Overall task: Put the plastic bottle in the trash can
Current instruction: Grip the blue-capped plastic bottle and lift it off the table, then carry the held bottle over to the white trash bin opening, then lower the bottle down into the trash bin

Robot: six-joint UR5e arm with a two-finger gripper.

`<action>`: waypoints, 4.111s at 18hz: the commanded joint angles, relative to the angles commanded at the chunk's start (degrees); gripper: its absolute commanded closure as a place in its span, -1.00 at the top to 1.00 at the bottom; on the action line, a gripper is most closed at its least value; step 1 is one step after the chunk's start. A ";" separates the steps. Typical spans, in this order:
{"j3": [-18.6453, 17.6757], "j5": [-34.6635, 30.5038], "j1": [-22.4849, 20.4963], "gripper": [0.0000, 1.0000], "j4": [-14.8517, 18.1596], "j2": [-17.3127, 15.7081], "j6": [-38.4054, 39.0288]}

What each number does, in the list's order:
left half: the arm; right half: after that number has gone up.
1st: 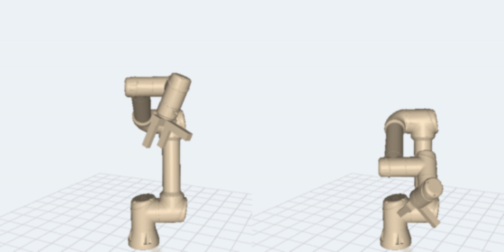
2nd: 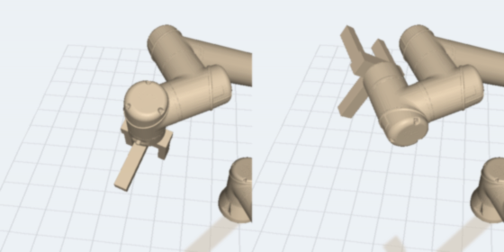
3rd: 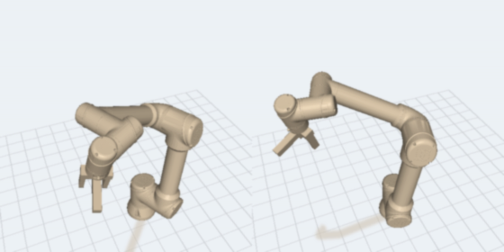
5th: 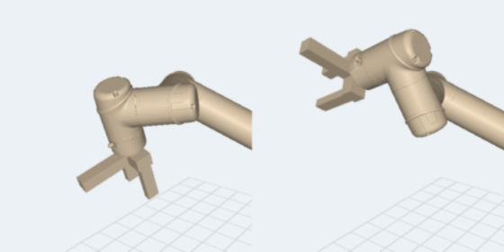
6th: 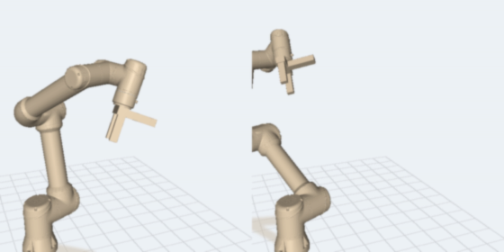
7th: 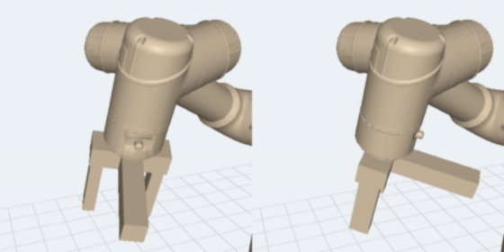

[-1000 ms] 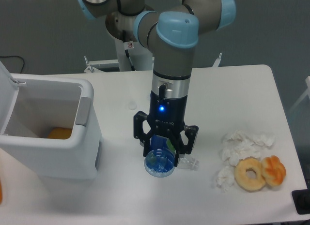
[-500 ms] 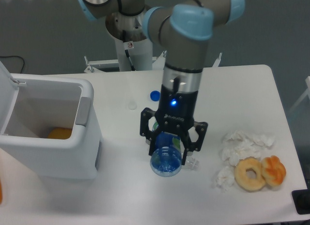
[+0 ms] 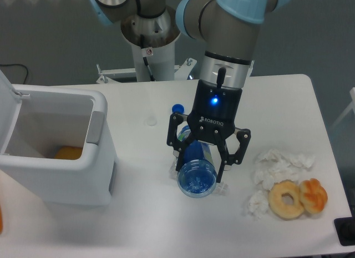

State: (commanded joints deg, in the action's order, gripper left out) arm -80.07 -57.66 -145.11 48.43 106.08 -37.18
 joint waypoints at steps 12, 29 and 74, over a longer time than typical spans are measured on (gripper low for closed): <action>0.44 5.80 4.22 0.55 -3.25 -5.36 -0.09; -0.52 6.07 14.50 0.56 -4.83 -7.91 2.37; -9.05 6.07 21.09 0.66 -4.92 -7.30 2.37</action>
State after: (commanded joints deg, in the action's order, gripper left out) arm -89.12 -51.59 -124.01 43.51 98.79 -34.80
